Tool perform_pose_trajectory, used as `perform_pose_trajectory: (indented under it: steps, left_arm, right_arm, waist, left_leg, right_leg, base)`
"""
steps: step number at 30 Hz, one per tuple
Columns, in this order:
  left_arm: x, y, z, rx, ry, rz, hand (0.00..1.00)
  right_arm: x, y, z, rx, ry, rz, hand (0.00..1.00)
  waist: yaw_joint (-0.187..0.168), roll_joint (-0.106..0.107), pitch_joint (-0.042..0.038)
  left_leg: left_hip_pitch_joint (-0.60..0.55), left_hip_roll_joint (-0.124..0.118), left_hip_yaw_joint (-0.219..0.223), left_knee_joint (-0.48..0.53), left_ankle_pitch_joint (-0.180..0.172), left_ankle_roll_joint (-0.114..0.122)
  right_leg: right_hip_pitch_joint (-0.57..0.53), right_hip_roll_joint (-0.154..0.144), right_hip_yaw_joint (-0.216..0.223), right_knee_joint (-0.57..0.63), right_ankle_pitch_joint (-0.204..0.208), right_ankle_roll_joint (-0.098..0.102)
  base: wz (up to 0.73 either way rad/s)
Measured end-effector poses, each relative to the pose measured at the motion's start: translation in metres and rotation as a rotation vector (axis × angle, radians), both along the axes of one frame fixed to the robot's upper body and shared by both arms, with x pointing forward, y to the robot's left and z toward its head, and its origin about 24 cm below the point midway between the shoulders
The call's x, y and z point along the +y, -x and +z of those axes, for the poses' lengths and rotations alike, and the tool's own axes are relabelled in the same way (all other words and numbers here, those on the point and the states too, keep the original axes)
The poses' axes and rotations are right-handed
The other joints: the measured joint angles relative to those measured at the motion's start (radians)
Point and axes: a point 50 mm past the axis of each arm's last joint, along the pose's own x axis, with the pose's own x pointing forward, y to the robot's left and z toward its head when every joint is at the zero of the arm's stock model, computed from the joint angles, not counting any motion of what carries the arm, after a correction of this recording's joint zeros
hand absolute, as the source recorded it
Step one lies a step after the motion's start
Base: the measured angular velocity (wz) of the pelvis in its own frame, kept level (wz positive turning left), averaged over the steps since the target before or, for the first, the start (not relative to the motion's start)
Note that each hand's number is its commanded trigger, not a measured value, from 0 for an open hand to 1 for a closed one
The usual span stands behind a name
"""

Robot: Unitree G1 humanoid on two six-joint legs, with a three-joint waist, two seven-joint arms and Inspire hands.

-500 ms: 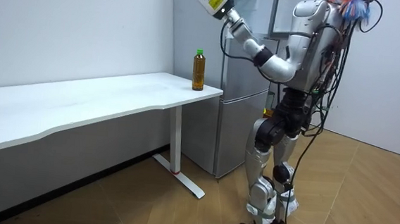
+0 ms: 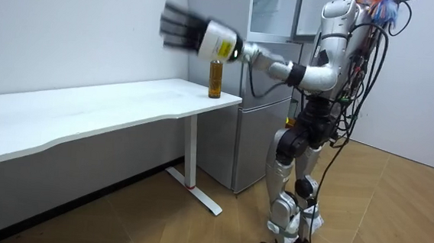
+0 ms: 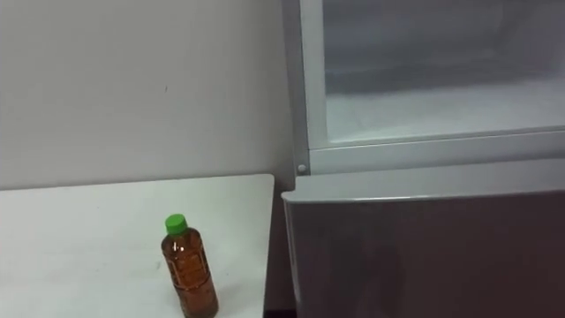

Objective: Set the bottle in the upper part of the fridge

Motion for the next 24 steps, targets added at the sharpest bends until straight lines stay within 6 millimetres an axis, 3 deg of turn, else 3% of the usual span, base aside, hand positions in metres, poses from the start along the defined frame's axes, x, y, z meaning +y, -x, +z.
perform_pose_trajectory:
  steps: [4, 6, 9, 12, 18, 24]
  left_arm:
    - [-0.014, 0.026, -0.062, 0.237, 0.179, 0.014, 0.00]
    - [-0.031, 0.044, -0.105, 0.402, 0.306, -0.001, 0.00]
    - [-0.055, 0.072, -0.144, 0.631, 0.402, -0.081, 0.00]
    - [-0.073, 0.099, -0.167, 0.834, 0.450, -0.174, 0.00]
    - [-0.094, 0.137, -0.187, 1.066, 0.545, -0.306, 0.00]
    - [-0.112, 0.124, -0.196, 1.185, 0.513, -0.572, 0.00]
  right_arm:
    - [-0.001, -0.002, 0.001, -0.012, 0.009, 0.021, 0.00]
    - [-0.001, -0.004, 0.001, -0.015, 0.010, 0.034, 0.00]
    - [-0.001, -0.004, 0.001, -0.017, 0.002, 0.044, 0.00]
    - [-0.002, -0.005, 0.002, -0.017, 0.007, 0.079, 0.00]
    - [-0.001, -0.006, 0.001, -0.015, 0.003, 0.080, 0.00]
    - [0.005, -0.017, -0.001, -0.020, -0.009, 0.134, 0.00]
  waist:
    - [0.000, -0.013, 0.0011]
    - [-0.002, -0.017, 0.0014]
    - [-0.005, -0.025, 0.0027]
    - [-0.021, -0.031, 0.0022]
    - [-0.043, -0.032, 0.0024]
    - [-0.083, -0.045, 0.0052]
  left_leg:
    - [-0.001, 0.000, -0.001, -0.002, -0.002, 0.001]
    - [0.000, 0.000, -0.001, -0.003, -0.003, 0.002]
    - [0.000, 0.000, 0.001, -0.004, -0.004, 0.002]
    - [-0.001, 0.001, -0.001, -0.003, -0.008, 0.002]
    - [0.001, 0.000, 0.008, -0.003, -0.009, 0.002]
    - [-0.002, 0.001, 0.010, -0.006, -0.009, 0.002]
  right_leg:
    - [0.002, 0.000, 0.000, -0.001, 0.000, 0.000]
    - [0.003, 0.000, -0.001, -0.002, 0.000, 0.000]
    - [0.004, 0.000, -0.001, -0.003, 0.000, 0.000]
    - [0.004, 0.001, 0.000, -0.005, -0.001, 0.001]
    - [0.003, 0.000, 0.004, -0.004, -0.001, 0.002]
    - [0.002, 0.000, 0.004, -0.002, -0.001, 0.002]
  base:
    - [-0.02]
    - [0.00]
    - [0.00]
    - [0.00]
    - [-0.01]
    - [0.00]
